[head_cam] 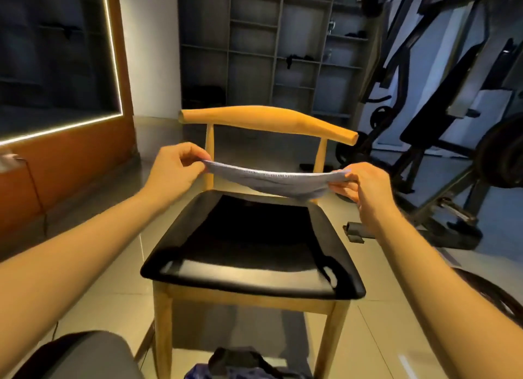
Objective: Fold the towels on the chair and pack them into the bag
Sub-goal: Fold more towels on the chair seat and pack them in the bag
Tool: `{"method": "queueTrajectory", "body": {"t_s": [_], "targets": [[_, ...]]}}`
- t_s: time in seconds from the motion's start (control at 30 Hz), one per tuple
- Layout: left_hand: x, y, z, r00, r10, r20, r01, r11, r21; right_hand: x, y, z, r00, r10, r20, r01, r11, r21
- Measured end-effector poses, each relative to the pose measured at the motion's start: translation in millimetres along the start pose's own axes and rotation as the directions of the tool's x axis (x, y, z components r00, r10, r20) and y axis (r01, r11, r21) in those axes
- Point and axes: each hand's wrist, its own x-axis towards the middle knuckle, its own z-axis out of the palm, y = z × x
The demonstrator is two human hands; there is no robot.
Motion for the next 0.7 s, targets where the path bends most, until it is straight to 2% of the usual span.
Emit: {"method": "queueTrajectory", "body": {"t_s": [0.1, 0.23, 0.37, 0.5, 0.6, 0.7], "targets": [[-56.0, -24.4, 3.7, 0.969, -0.077, 0.234, 0.066, 0.996, 0.052, -27.9, 45.3, -16.7, 0.981, 0.191, 0.035, -0.184, 0.973, -0.142], [-95.7, -37.1, 0.0, 0.882, -0.124, 0.455, 0.031, 0.978, 0.208, -61.6, 81.8, -52.1, 0.951, 0.246, 0.186, -0.140, 0.882, -0.451], [-108.8, -38.3, -2.8, 0.829, -0.173, 0.532, 0.038, 0.966, 0.255, -77.2, 90.1, -82.2, 0.902, 0.275, 0.331, -0.030, 0.807, -0.590], [-114.1, -39.2, -8.1, 0.763, -0.204, 0.614, 0.047, 0.964, 0.262, -84.2, 89.1, -99.6, 0.864, 0.267, 0.427, 0.024, 0.825, -0.564], [-116.0, -39.9, -11.9, 0.706, -0.220, 0.674, 0.068, 0.967, 0.245, -88.2, 84.4, -105.8, 0.821, 0.312, 0.478, 0.036, 0.807, -0.589], [-114.1, -40.4, -11.0, 0.707, -0.207, 0.676, 0.072, 0.972, 0.222, -89.4, 82.8, -106.7, 0.804, 0.352, 0.479, 0.055, 0.759, -0.649]]}}
